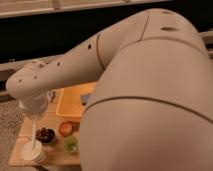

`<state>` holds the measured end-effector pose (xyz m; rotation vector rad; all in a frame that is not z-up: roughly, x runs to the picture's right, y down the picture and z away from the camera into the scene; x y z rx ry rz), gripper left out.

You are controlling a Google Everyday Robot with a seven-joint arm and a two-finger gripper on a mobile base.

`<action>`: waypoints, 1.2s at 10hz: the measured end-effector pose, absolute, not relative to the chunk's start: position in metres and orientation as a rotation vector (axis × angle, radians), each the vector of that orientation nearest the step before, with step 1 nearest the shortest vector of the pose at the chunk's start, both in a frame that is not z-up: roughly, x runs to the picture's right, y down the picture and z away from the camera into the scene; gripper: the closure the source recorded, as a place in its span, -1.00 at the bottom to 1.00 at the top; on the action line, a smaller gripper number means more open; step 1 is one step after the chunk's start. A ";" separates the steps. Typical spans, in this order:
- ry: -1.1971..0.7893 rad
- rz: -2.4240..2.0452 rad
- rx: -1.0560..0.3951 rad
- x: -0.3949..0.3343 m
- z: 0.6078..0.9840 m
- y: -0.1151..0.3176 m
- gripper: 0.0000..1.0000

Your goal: Place brush in plastic cup

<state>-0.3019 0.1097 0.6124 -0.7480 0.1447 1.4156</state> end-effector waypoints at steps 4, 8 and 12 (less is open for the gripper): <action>0.148 1.361 -0.795 -0.305 0.610 0.120 1.00; 0.178 1.245 -0.905 -0.335 0.588 0.154 1.00; 0.235 1.173 -0.965 -0.343 0.588 0.173 1.00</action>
